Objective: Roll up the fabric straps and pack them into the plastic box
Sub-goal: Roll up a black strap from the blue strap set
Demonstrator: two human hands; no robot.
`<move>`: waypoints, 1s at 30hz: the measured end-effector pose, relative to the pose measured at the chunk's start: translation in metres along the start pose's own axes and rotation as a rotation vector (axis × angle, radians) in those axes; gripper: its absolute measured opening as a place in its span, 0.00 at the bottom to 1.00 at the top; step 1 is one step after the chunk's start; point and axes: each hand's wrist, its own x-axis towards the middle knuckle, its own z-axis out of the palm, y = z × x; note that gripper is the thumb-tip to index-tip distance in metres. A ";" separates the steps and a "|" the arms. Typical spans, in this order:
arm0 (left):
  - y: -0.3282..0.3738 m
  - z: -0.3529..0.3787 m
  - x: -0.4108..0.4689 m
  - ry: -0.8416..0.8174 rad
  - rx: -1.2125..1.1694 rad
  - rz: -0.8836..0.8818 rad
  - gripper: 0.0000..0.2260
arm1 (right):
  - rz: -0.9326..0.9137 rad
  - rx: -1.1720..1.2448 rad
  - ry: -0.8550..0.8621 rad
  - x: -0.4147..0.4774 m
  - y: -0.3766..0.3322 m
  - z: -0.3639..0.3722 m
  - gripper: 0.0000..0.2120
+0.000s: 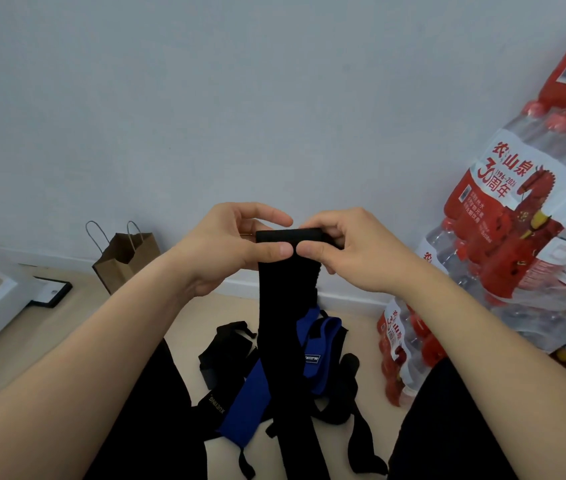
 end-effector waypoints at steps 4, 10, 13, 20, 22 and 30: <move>0.003 0.001 -0.002 -0.032 0.110 0.026 0.09 | 0.009 0.000 0.074 -0.001 -0.002 0.003 0.08; 0.001 0.004 -0.003 -0.079 0.064 0.023 0.12 | -0.024 0.027 0.133 -0.004 -0.001 -0.001 0.09; -0.001 0.004 -0.004 -0.013 -0.009 0.043 0.08 | 0.028 0.105 0.051 -0.004 0.002 -0.007 0.04; 0.000 0.003 -0.005 -0.109 0.156 0.065 0.08 | 0.020 0.049 0.094 -0.003 0.003 0.000 0.07; 0.001 0.004 -0.008 -0.228 0.170 0.040 0.12 | 0.000 0.034 0.095 -0.003 0.004 -0.001 0.08; 0.002 0.005 -0.008 -0.089 0.263 0.252 0.13 | 0.090 0.076 0.035 -0.004 0.001 -0.005 0.16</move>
